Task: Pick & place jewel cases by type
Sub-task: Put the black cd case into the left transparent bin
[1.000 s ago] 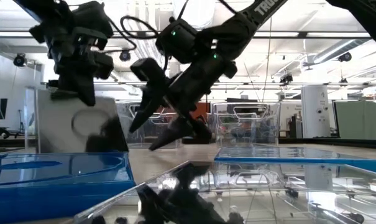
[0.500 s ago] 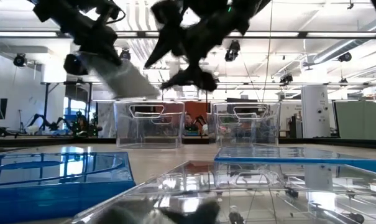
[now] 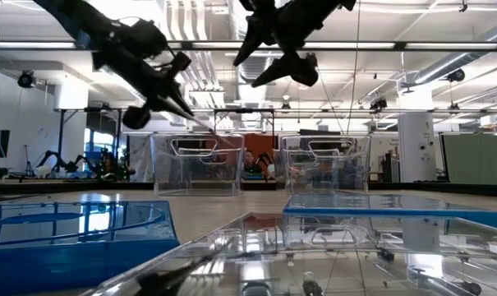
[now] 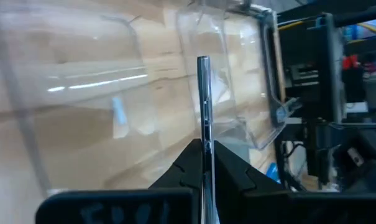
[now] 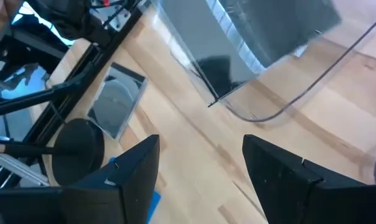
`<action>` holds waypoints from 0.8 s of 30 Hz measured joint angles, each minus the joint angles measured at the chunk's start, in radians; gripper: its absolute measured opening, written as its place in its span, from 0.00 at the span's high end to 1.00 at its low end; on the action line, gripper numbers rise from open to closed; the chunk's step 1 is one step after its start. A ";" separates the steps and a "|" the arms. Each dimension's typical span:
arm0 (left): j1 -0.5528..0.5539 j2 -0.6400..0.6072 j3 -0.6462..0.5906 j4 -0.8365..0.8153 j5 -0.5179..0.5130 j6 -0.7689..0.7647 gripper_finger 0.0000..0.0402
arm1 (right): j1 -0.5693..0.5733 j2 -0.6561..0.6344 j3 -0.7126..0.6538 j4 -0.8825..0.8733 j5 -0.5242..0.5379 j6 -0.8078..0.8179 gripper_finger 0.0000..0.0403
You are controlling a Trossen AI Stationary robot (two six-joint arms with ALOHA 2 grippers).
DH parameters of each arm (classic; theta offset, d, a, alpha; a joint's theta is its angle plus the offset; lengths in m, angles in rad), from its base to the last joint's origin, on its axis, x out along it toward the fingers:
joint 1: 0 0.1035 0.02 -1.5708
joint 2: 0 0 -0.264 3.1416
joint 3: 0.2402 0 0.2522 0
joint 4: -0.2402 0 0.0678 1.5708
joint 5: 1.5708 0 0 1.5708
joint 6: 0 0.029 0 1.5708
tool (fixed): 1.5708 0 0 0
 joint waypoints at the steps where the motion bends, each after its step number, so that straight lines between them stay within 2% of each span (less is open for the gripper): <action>1: 0.001 0.023 0.001 0.025 0.015 -0.001 1.00 | 0.001 0.000 0.000 -0.006 0.000 0.000 0.44; 7: 0.003 0.118 0.054 0.044 0.018 -0.006 1.00 | 0.004 0.000 -0.026 -0.019 0.001 0.000 0.44; 14: 0.044 0.112 0.178 -0.027 0.029 0.022 1.00 | 0.004 0.000 -0.043 -0.063 0.003 -0.005 0.44; 20: 0.065 0.083 0.208 -0.158 -0.150 0.025 1.00 | -0.010 -0.002 -0.045 -0.066 0.030 -0.002 0.44; 24: 0.022 0.072 0.170 -0.113 -0.251 -0.046 1.00 | -0.034 -0.005 -0.045 -0.083 0.049 0.005 0.44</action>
